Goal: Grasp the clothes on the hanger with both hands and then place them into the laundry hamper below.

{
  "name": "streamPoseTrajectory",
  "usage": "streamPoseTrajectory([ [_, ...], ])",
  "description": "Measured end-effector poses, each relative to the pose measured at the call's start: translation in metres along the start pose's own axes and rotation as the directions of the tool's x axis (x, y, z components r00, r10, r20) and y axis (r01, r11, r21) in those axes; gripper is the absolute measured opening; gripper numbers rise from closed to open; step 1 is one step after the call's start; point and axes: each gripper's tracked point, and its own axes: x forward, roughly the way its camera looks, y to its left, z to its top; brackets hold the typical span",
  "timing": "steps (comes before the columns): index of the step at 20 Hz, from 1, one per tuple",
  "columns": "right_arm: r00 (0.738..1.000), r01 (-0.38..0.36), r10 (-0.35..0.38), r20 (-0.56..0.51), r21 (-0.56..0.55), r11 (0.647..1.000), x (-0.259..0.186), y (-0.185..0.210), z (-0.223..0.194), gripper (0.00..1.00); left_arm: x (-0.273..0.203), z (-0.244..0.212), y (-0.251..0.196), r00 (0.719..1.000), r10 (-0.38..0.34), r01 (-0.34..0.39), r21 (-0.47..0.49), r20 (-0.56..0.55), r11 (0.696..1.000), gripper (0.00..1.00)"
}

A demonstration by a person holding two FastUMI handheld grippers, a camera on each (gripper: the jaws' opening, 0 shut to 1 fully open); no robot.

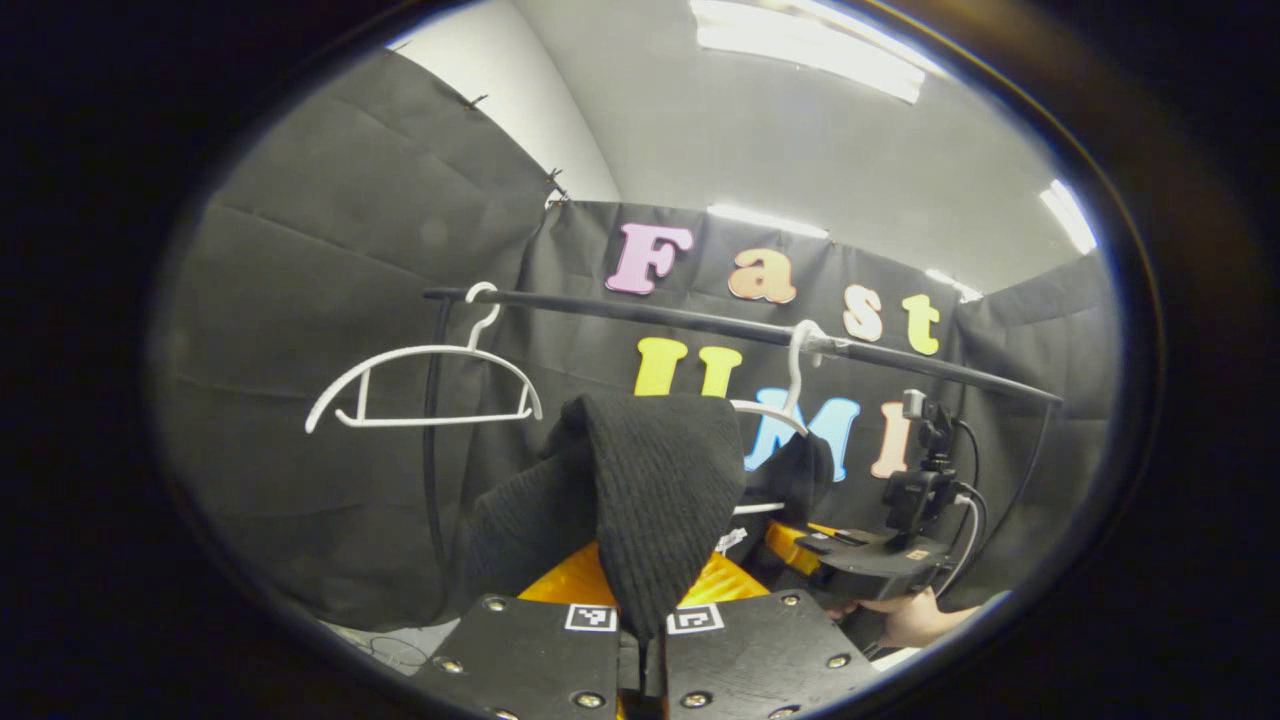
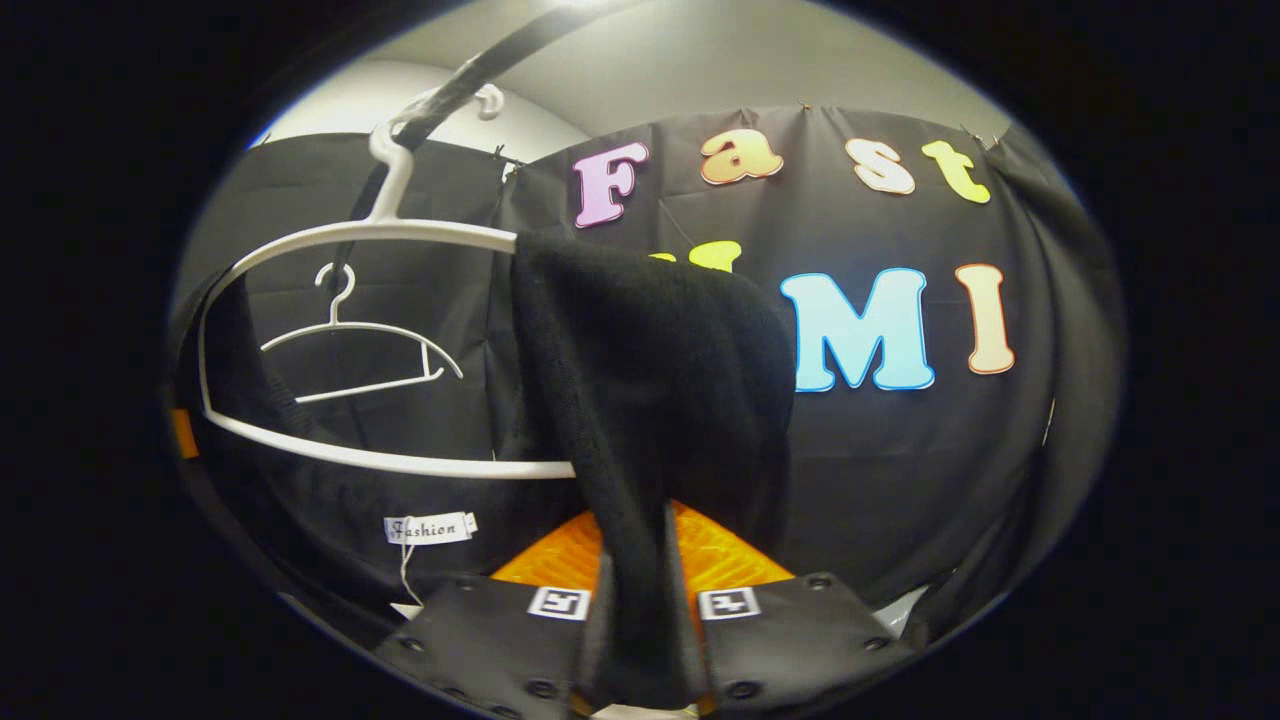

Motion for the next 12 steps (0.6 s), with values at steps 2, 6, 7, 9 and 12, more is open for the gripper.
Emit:
streamPoseTrajectory([
  [2,0.998,-0.068,0.068,0.003,0.039,0.997,-0.001,0.005,0.000,0.06,0.000,-0.001,0.000,1.000,-0.001,0.001,0.003,0.003,1.000,0.02],
  [6,0.996,-0.082,0.081,0.037,0.040,0.996,-0.011,-0.008,0.009,0.02,-0.002,0.006,-0.010,0.999,-0.043,0.044,-0.026,0.026,0.999,0.02],
  [7,0.996,-0.077,0.075,0.047,0.039,0.996,-0.014,-0.013,0.012,0.00,-0.005,0.009,-0.012,0.998,-0.055,0.057,-0.035,0.036,0.998,0.02],
  [9,0.996,-0.055,0.051,0.075,0.050,0.997,-0.029,-0.019,0.018,0.02,-0.011,0.017,-0.016,0.996,-0.078,0.080,-0.039,0.052,0.996,0.05],
  [12,0.993,-0.012,0.004,0.116,0.071,0.997,-0.042,-0.037,0.033,0.00,-0.021,0.030,-0.016,0.992,-0.099,0.103,-0.057,0.082,0.993,0.05],
])
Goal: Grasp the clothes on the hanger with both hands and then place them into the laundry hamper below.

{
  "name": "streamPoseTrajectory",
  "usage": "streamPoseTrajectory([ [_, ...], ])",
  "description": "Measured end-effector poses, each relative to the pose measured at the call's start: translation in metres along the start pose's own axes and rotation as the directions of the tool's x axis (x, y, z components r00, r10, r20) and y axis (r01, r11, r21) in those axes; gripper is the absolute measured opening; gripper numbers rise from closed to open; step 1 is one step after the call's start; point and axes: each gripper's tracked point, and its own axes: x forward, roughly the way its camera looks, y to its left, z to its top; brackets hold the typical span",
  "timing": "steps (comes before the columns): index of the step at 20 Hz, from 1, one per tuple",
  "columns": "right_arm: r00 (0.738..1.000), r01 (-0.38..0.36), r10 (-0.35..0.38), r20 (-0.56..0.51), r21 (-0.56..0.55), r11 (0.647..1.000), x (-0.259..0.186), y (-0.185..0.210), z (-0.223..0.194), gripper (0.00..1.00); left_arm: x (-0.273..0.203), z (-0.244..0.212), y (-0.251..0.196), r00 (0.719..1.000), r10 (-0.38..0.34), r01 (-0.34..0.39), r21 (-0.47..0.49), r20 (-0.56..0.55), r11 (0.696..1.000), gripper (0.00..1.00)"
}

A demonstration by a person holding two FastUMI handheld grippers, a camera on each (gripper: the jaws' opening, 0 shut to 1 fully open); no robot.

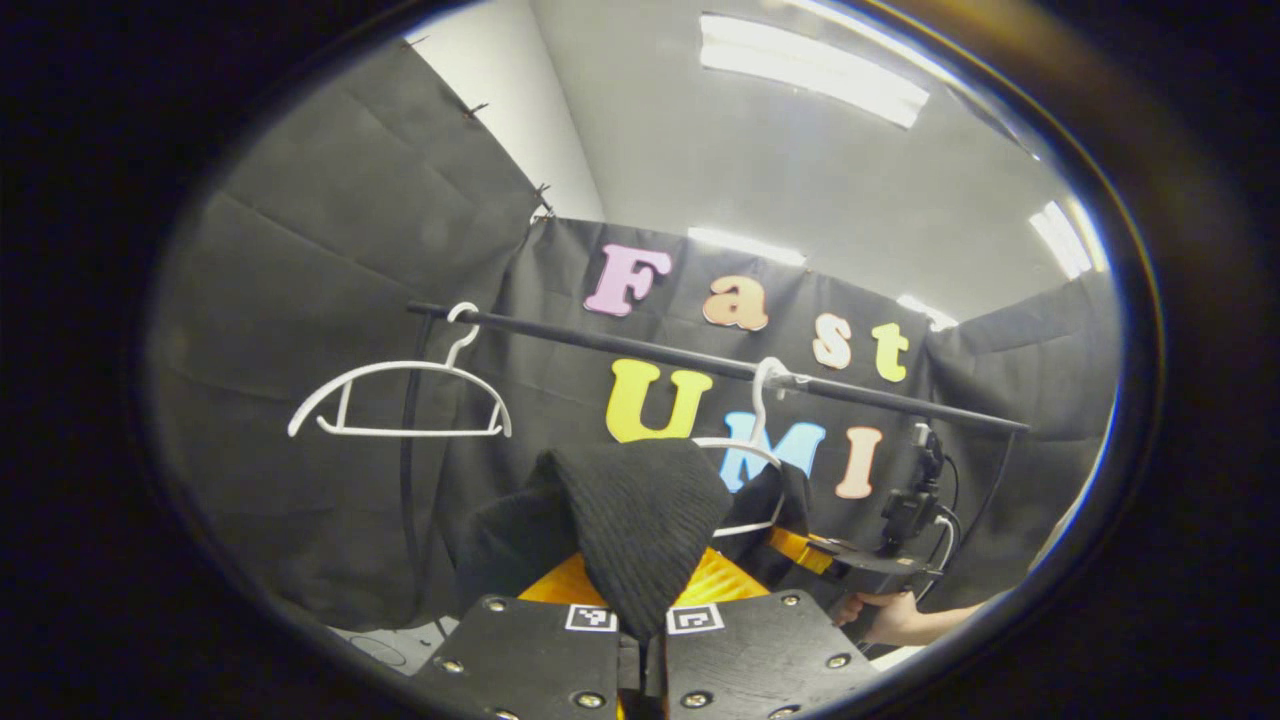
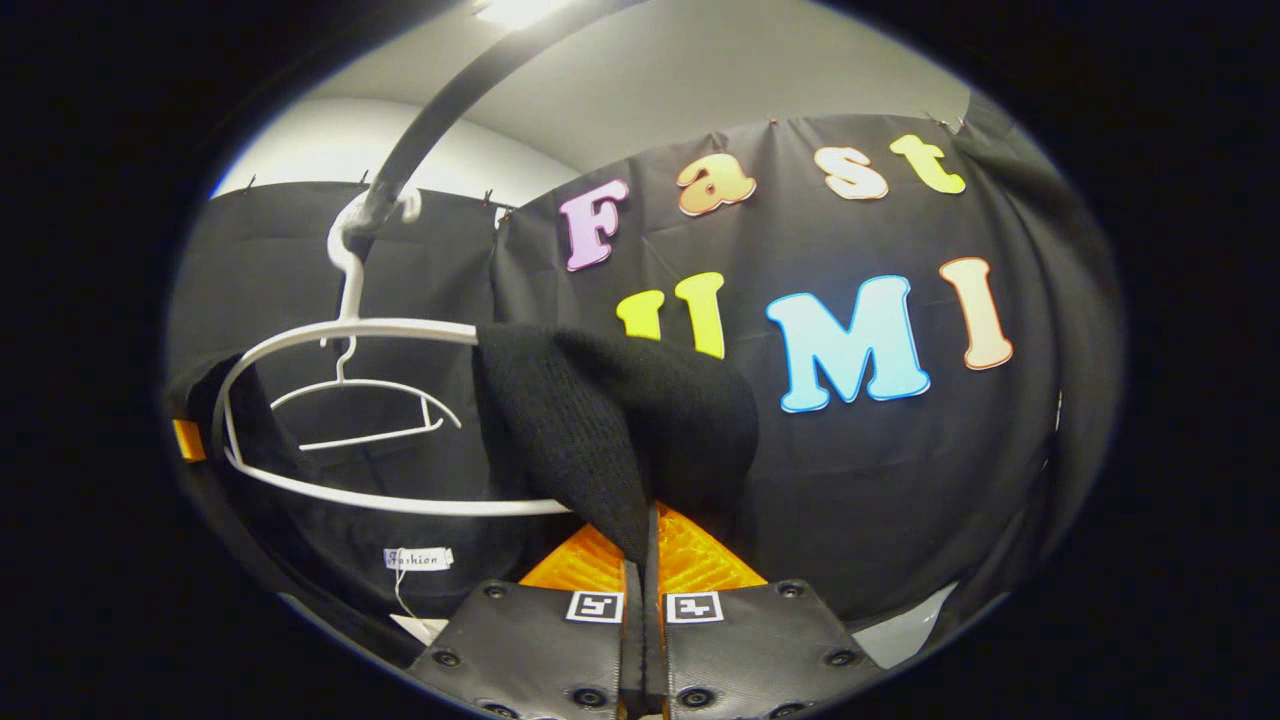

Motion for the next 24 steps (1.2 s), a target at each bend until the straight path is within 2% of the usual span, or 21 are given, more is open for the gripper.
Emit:
streamPoseTrajectory([
  [3,0.998,0.045,-0.045,0.054,-0.009,0.999,-0.002,-0.021,0.021,0.02,-0.008,0.011,0.004,0.999,-0.024,0.025,-0.028,0.040,0.999,0.05],
  [7,0.989,0.096,-0.094,0.113,-0.017,0.995,0.001,-0.043,0.042,0.00,-0.016,0.029,0.016,0.996,-0.013,0.016,-0.032,0.087,0.999,0.04],
  [11,0.972,0.156,-0.146,0.185,-0.037,0.987,0.004,-0.063,0.062,0.02,-0.020,0.041,0.045,0.992,0.031,-0.027,-0.032,0.122,0.999,0.04],
  [12,0.967,0.171,-0.161,0.196,-0.037,0.984,0.004,-0.068,0.061,0.05,-0.022,0.042,0.053,0.991,0.044,-0.040,-0.036,0.125,0.999,0.04],
  [16,0.947,0.233,-0.223,0.230,-0.018,0.972,0.003,-0.083,0.068,0.03,-0.035,0.051,0.083,0.986,0.089,-0.081,-0.062,0.142,0.995,0.04],
  [20,0.932,0.288,-0.275,0.235,-0.020,0.957,0.014,-0.103,0.062,0.02,-0.038,0.035,0.108,0.986,0.131,-0.121,-0.105,0.099,0.987,0.04],
  [24,0.926,0.331,-0.313,0.211,-0.058,0.942,0.025,-0.123,0.048,0.00,-0.011,-0.008,0.104,0.989,0.144,-0.140,-0.113,0.025,0.984,0.04],
])
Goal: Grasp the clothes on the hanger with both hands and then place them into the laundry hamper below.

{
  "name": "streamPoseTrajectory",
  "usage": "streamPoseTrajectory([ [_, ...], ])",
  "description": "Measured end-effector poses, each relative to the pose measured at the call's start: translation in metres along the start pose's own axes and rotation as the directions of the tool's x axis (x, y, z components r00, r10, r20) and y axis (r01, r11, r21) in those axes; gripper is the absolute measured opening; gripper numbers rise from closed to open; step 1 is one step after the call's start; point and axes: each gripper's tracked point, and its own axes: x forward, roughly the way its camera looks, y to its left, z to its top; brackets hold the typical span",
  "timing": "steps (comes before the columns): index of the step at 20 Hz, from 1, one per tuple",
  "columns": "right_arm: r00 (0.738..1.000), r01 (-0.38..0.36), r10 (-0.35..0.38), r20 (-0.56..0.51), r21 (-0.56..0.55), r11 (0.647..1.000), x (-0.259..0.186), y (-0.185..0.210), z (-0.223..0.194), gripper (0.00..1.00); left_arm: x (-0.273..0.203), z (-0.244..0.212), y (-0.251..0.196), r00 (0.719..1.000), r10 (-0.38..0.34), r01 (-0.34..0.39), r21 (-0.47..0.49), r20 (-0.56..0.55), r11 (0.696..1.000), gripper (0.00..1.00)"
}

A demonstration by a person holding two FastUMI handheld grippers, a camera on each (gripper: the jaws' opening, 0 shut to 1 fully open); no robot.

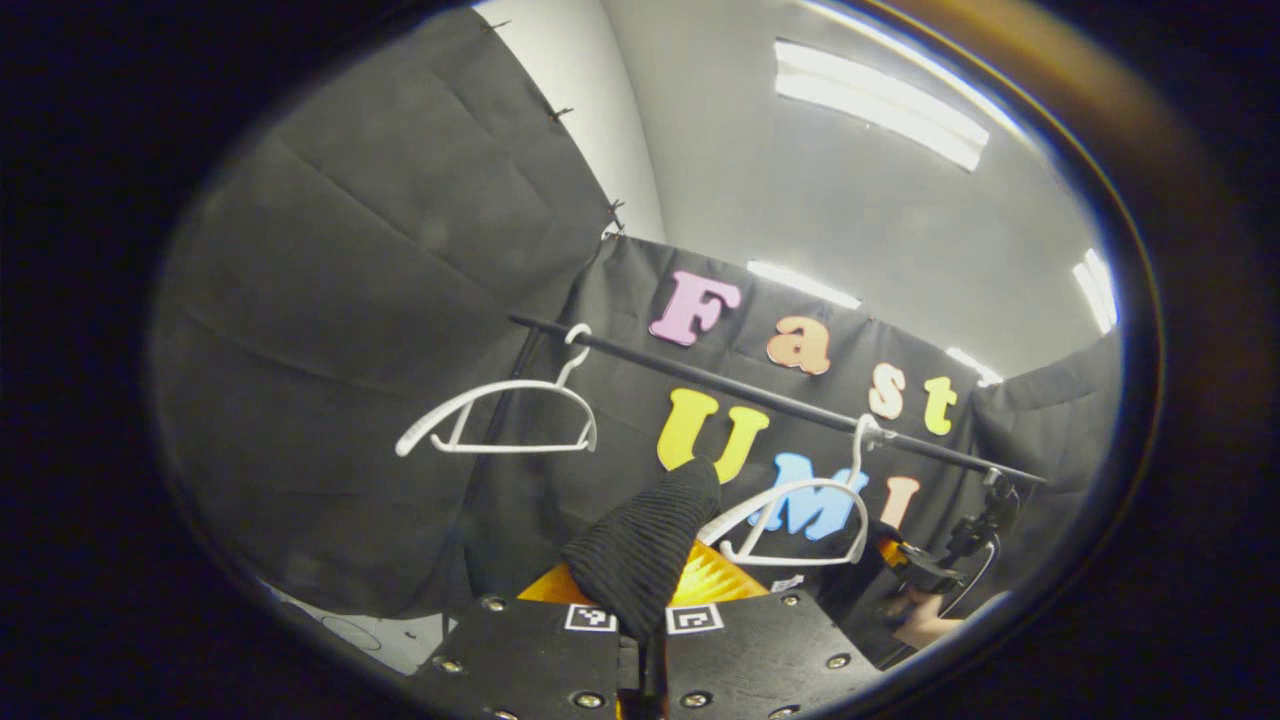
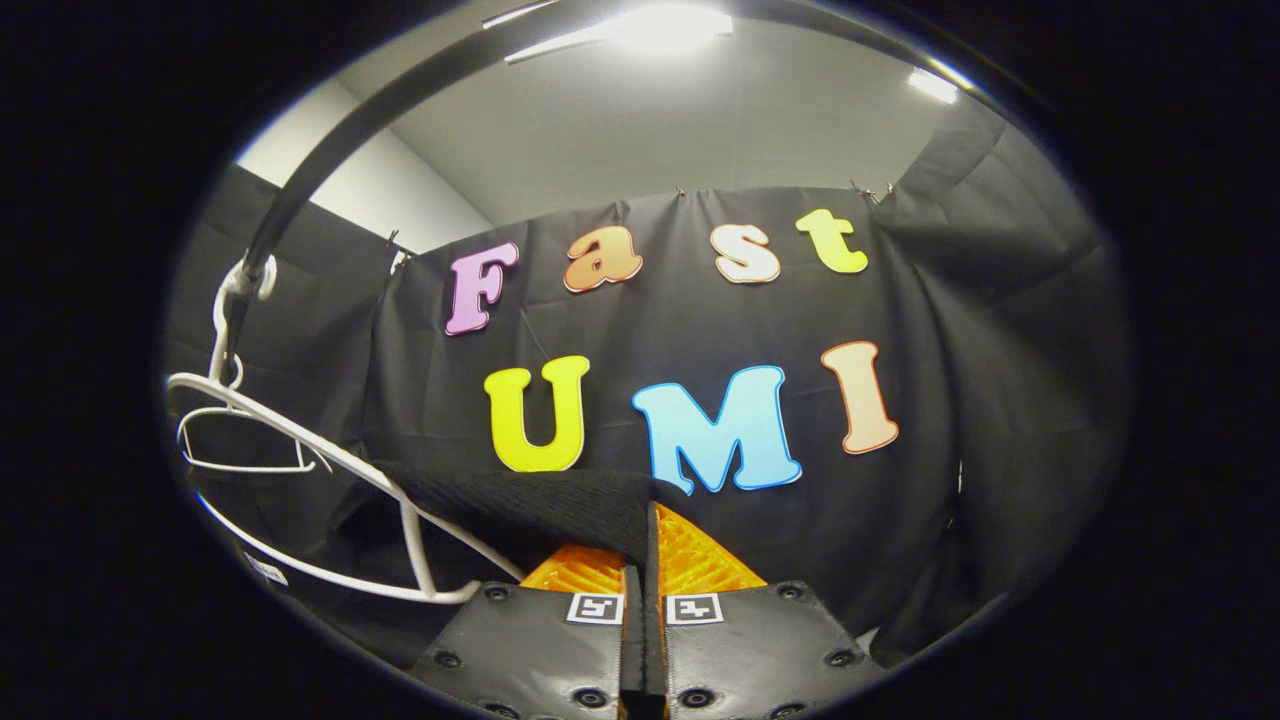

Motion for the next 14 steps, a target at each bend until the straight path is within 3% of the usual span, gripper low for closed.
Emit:
streamPoseTrajectory([
  [2,1.000,0.013,-0.013,-0.024,-0.005,1.000,-0.002,-0.006,-0.011,0.05,0.000,-0.023,0.003,0.999,0.013,-0.013,-0.013,-0.034,1.000,0.04],
  [6,0.997,0.039,-0.039,-0.069,0.001,0.999,0.005,-0.022,-0.033,0.02,0.002,-0.052,0.007,0.996,0.028,-0.032,-0.045,-0.085,0.998,0.04],
  [14,0.987,0.033,-0.033,-0.156,-0.006,0.999,-0.008,-0.043,-0.080,0.02,-0.003,-0.085,0.005,0.986,0.088,-0.082,0.047,-0.138,0.995,0.04],
])
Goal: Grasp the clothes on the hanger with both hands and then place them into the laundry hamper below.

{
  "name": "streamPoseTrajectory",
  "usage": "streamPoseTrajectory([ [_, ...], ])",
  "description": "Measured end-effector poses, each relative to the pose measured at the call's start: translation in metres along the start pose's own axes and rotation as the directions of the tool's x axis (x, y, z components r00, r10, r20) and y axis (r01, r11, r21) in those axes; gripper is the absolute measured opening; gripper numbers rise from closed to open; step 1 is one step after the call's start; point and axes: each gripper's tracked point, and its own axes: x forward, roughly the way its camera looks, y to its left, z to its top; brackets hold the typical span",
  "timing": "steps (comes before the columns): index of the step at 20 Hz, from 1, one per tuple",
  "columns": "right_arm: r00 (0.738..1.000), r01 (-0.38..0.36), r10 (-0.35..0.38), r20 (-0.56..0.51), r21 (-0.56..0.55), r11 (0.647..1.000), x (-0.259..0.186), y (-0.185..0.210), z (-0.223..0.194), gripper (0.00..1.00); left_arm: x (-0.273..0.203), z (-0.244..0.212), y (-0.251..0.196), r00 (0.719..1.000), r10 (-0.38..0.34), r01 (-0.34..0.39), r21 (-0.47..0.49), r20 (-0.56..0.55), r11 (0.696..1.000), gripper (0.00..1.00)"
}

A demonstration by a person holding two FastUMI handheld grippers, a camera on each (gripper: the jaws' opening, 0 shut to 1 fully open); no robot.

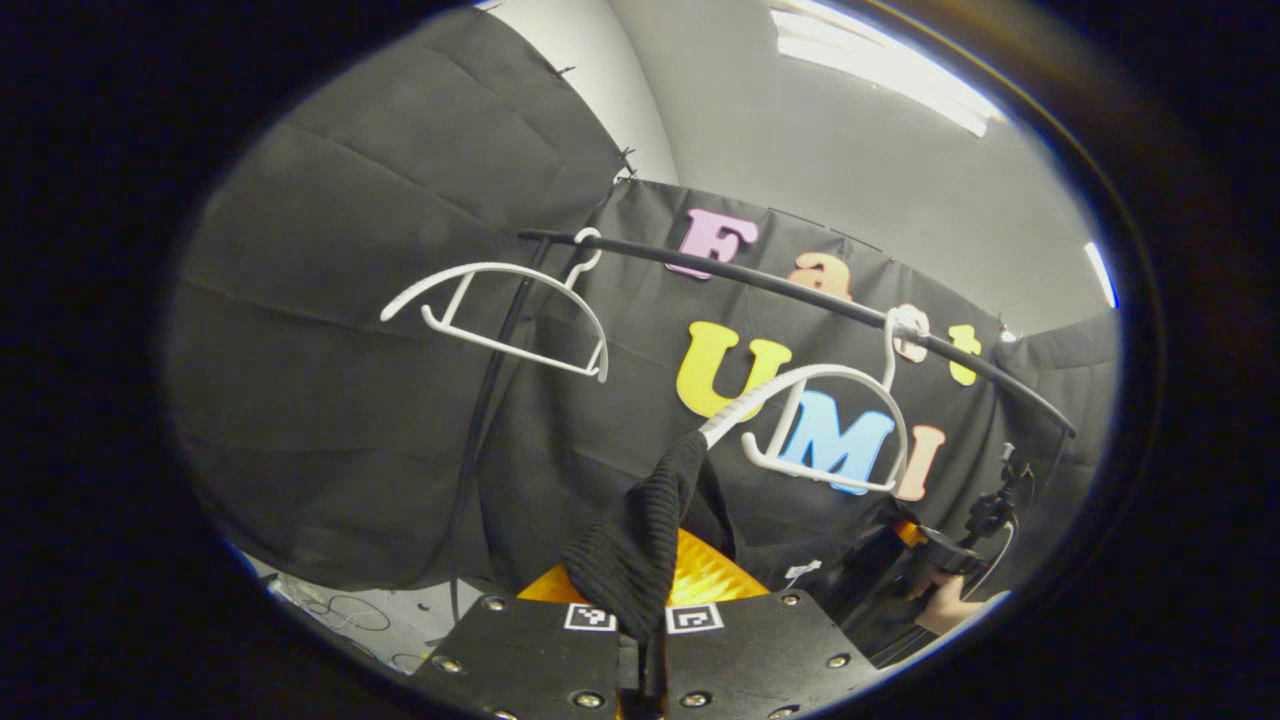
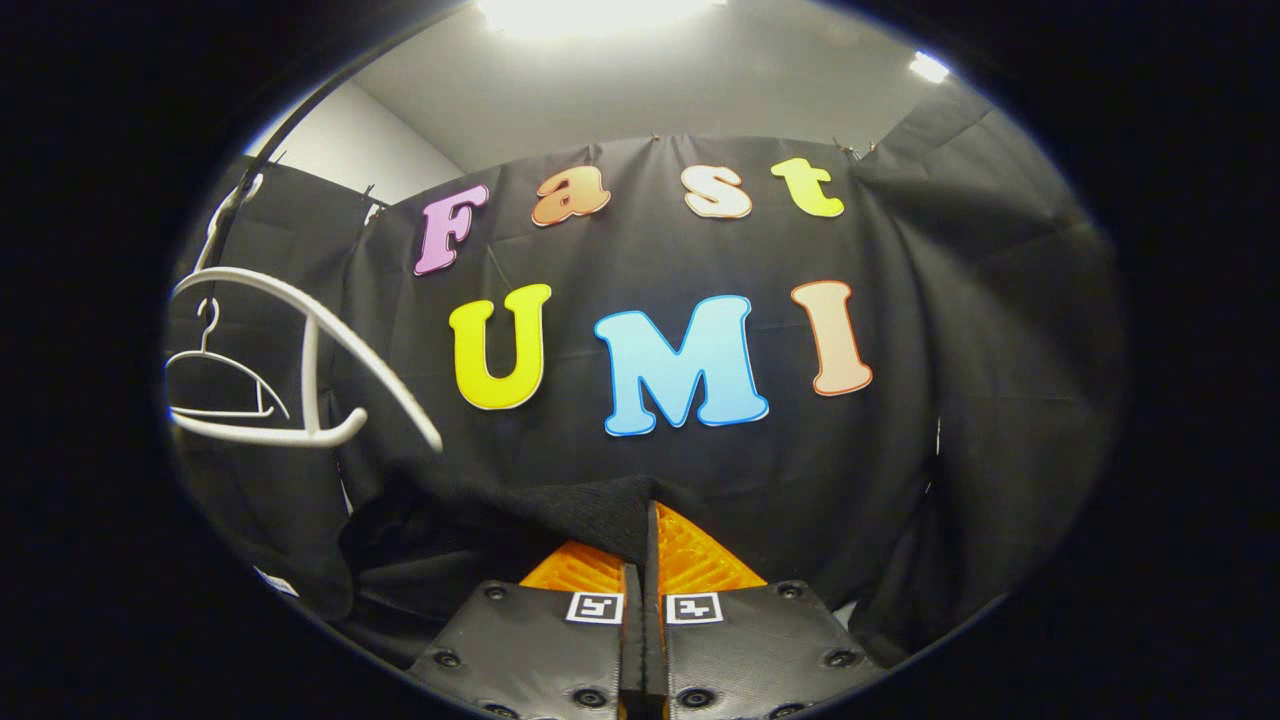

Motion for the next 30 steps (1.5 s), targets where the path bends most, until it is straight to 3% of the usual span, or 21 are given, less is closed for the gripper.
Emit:
streamPoseTrajectory([
  [8,0.987,-0.128,0.128,-0.099,0.007,0.992,-0.023,0.008,-0.044,0.01,-0.015,-0.050,-0.010,0.992,0.105,-0.103,0.034,-0.066,0.994,0.04],
  [10,0.981,-0.158,0.159,-0.110,0.019,0.987,-0.034,0.009,-0.047,0.05,-0.025,-0.058,-0.014,0.990,0.116,-0.113,0.048,-0.074,0.992,0.04],
  [11,0.979,-0.168,0.169,-0.113,0.024,0.986,-0.042,0.010,-0.048,0.00,-0.027,-0.065,-0.015,0.990,0.116,-0.112,0.056,-0.085,0.992,0.04],
  [13,0.975,-0.180,0.183,-0.126,0.032,0.983,-0.062,0.011,-0.051,0.00,-0.027,-0.076,-0.019,0.988,0.103,-0.095,0.074,-0.116,0.993,0.04],
  [17,0.970,-0.180,0.181,-0.160,0.022,0.983,-0.106,0.014,-0.058,0.00,-0.023,-0.093,-0.017,0.983,0.049,-0.031,0.104,-0.178,0.994,0.04],
  [22,0.968,-0.115,0.113,-0.223,0.007,0.993,-0.162,0.020,-0.076,0.02,-0.020,-0.114,-0.014,0.961,-0.062,0.094,0.106,-0.269,0.990,0.05],
  [30,0.940,0.003,-0.006,-0.342,-0.009,1.000,-0.239,0.046,-0.123,0.00,-0.029,-0.170,-0.006,0.877,-0.235,0.318,0.137,-0.420,0.938,0.03],
])
